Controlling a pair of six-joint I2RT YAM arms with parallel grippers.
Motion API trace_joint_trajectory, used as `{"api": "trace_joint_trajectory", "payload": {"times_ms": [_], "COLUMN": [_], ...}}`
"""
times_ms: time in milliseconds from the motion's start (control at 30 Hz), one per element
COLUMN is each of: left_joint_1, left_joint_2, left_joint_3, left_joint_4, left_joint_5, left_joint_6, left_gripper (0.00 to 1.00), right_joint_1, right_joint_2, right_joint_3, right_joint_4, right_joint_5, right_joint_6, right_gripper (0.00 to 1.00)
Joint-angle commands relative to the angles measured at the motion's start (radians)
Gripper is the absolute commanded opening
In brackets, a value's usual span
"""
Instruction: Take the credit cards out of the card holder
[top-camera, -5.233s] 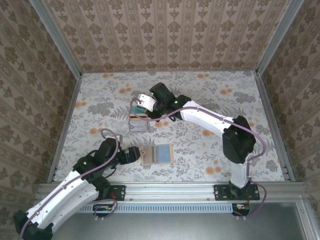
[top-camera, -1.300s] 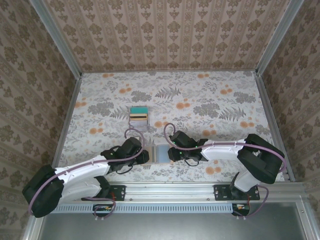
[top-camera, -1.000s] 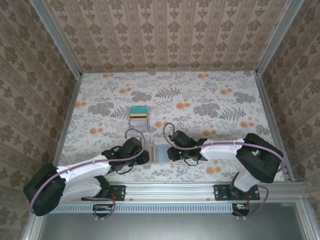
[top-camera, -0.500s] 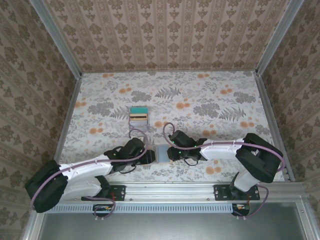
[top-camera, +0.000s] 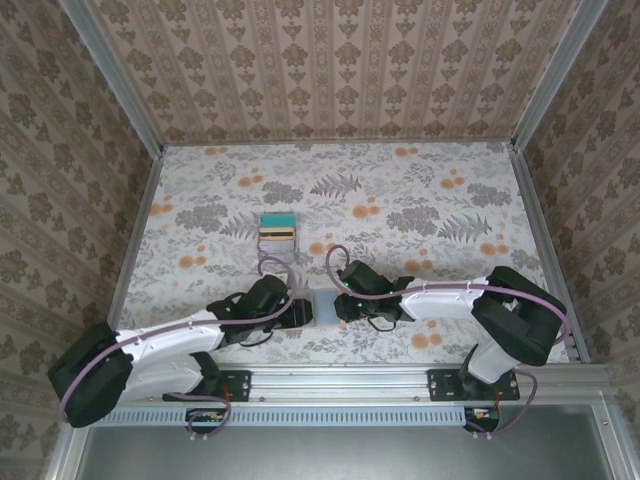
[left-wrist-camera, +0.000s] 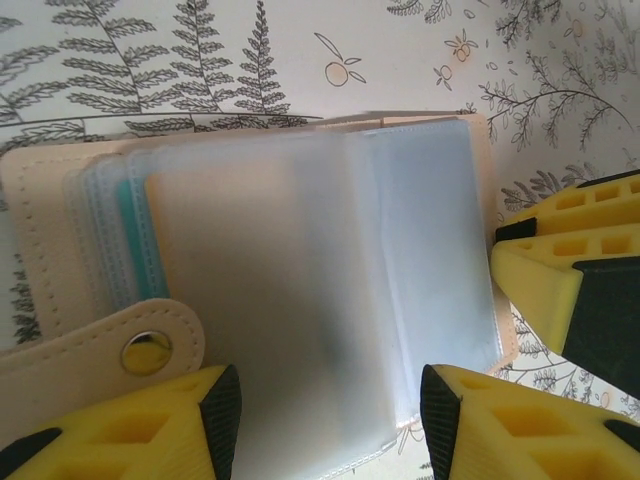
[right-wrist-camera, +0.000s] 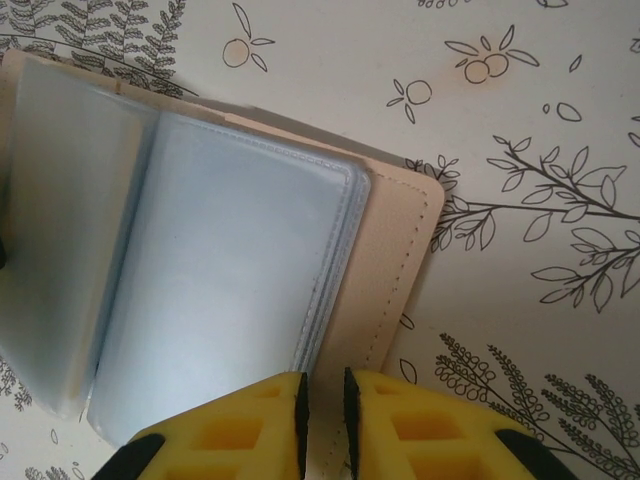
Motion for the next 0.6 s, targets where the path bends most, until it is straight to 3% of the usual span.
{"api": "trace_joint_trajectory", "payload": {"times_ms": [0, 267, 567], "left_joint_1": [-0.008, 0.008, 0.010], "left_joint_2": [-0.089, -0.264, -0.226], "left_joint_3": [-0.005, -0.083, -0.089], "left_joint_4": [-0.098, -0.179, -0.118], "left_joint_5": [-0.057, -0.085, -0.053], "left_joint_6": [-0.015, -0.051, -0.042], "left_gripper": [0.54, 0.53, 0.52], "right_joint_1": [0.007, 0.006, 0.006], "right_joint_2": [-0.049, -0.065, 0.000], "right_joint_3": [0.004, -0.003, -0.007], "right_joint_4": [-0.067, -0.088, -0.038], "right_joint_5": [0.041, 0.057, 0.027], "right_joint_6": [0.000, -0.003, 0.015], "right_gripper": [0.22, 0.24, 0.24]}}
